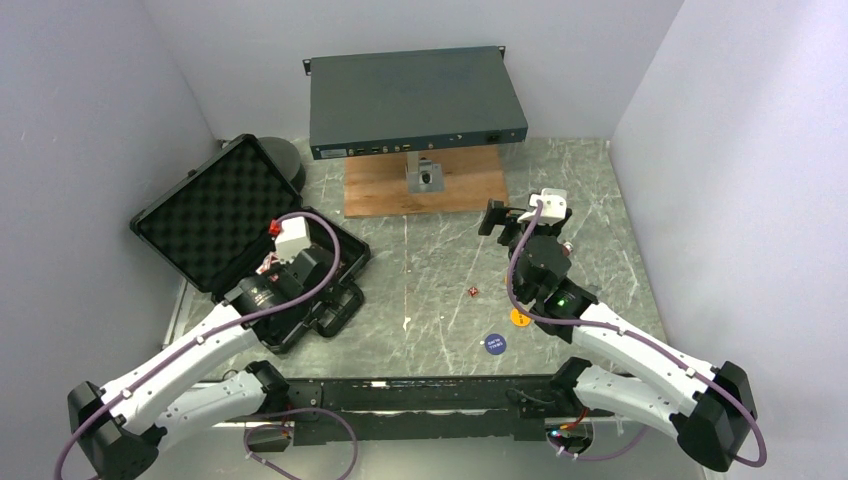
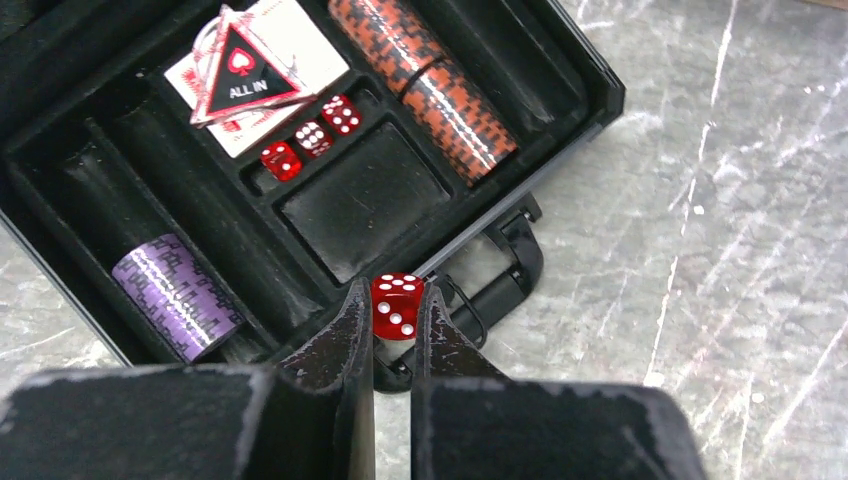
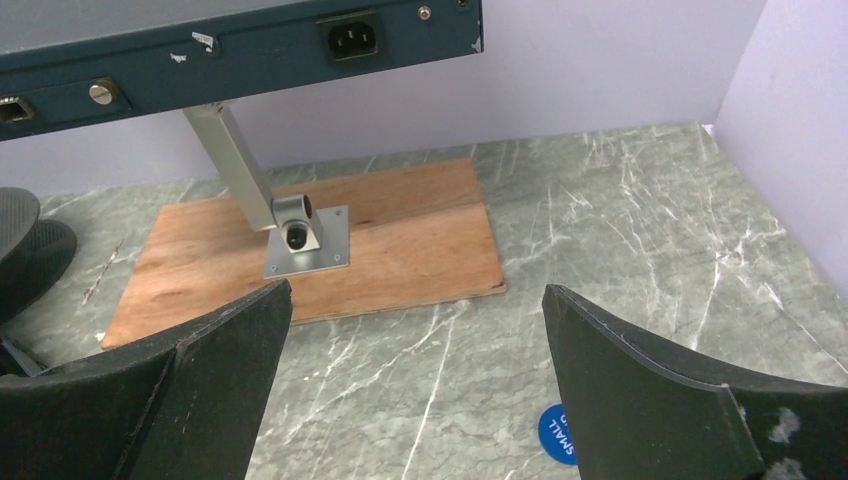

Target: Pack up texas hold em set

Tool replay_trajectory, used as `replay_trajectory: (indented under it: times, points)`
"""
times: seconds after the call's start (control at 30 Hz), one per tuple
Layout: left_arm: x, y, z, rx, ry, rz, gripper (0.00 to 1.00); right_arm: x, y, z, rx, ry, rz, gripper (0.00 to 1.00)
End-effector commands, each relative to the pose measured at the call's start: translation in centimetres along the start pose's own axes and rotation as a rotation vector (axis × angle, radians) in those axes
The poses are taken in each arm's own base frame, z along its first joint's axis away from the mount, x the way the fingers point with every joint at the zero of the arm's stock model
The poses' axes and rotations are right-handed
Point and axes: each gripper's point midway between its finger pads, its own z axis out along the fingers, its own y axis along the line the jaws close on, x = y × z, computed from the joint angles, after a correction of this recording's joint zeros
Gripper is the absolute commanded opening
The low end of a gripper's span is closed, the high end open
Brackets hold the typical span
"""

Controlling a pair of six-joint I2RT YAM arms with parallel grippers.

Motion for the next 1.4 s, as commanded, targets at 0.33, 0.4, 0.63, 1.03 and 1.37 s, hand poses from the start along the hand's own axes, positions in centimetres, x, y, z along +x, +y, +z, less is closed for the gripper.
replay_trajectory:
  times: [0.33,0.4,0.63,1.03,1.37]
  points:
    - [-1.0,3.5,2.8,-0.083,0.068,-0.068,0.00,-1.1,0.2,0.1,-0.005,-0.036,0.047,1.00]
    - [-1.3,3.8,3.2,-0.078,0.071,-0.092,0.00,-1.2,0.2,0.1,-0.006,-0.038,0.050,1.00]
    - [-1.9,5.8,4.4,-0.090,0.090,-0.165,0.00,-1.1,0.2,0.1,-0.008,-0.036,0.049,1.00]
    - [-1.6,8.1,6.6,-0.099,0.161,-0.286,0.00,-1.3,0.1,0.0,-0.008,-0.049,0.053,1.00]
    - [-0.7,10.9,8.0,-0.110,0.191,-0.476,0.00,-1.1,0.2,0.1,-0.011,-0.044,0.048,1.00]
